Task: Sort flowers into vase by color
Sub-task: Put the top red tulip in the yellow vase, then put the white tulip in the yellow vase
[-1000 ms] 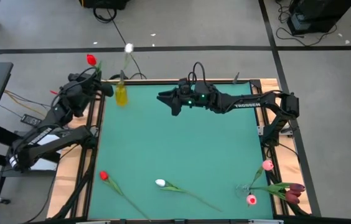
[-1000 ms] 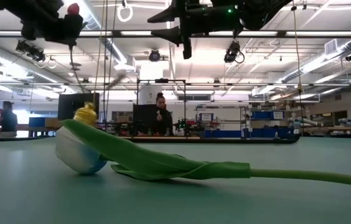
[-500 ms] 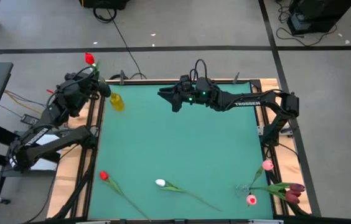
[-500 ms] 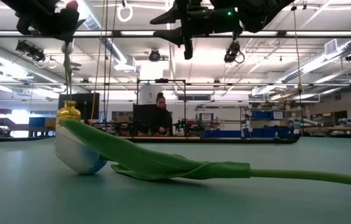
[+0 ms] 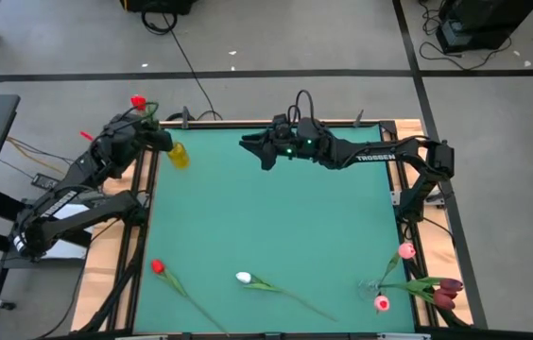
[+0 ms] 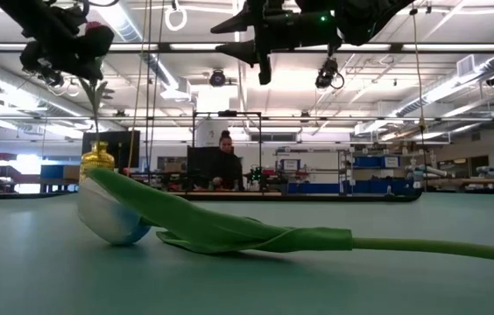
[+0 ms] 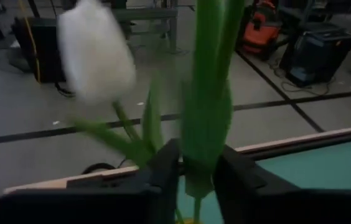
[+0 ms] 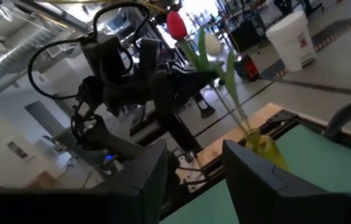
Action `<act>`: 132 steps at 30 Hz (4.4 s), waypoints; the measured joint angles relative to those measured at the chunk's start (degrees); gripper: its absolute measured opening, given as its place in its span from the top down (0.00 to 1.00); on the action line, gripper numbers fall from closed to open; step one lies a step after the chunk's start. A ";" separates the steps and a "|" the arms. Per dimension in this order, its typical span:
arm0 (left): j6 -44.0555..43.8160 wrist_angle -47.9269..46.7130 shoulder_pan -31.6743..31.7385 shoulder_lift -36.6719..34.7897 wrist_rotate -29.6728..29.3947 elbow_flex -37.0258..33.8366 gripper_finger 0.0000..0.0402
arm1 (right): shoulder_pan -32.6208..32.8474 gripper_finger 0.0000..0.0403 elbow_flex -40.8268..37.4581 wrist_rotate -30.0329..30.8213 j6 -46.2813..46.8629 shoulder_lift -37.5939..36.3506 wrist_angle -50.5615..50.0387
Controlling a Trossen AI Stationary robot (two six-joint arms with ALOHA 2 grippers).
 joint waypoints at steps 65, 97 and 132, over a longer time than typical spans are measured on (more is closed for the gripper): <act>3.27 -40.91 -1.74 8.19 61.35 49.48 0.51 | 45.09 0.46 30.61 8.17 11.02 31.24 -73.26; 3.45 -38.21 -1.74 8.10 56.59 42.34 0.44 | 25.22 0.98 29.03 22.52 5.82 18.38 -48.92; -0.18 -13.29 -6.30 28.73 44.77 42.25 0.34 | 3.66 0.98 29.03 6.86 -5.56 15.44 -8.12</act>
